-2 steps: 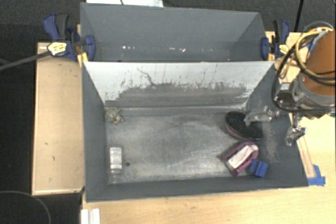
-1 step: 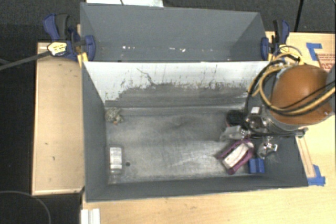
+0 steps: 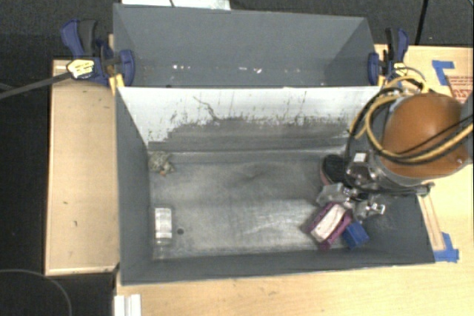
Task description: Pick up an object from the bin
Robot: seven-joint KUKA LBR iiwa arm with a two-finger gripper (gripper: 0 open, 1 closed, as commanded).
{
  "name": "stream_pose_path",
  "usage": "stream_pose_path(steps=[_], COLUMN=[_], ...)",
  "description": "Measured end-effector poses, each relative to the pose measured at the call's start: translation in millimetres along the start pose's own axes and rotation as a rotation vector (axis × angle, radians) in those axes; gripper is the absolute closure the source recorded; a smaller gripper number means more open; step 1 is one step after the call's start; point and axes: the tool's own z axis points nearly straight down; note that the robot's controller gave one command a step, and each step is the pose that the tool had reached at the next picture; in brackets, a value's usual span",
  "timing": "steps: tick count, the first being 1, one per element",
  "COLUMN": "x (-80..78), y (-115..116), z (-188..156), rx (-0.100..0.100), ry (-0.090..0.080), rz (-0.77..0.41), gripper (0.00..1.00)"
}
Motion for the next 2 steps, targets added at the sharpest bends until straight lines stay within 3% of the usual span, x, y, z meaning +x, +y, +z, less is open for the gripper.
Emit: stream_pose_path(steps=[1, 2], x=[2.0, -4.6], y=[4.5, 31.4], z=[2.5, 5.3], rx=[-0.018, 0.008], ry=[0.010, -0.002], rz=[-0.003, 0.112], gripper=[0.00, 0.00])
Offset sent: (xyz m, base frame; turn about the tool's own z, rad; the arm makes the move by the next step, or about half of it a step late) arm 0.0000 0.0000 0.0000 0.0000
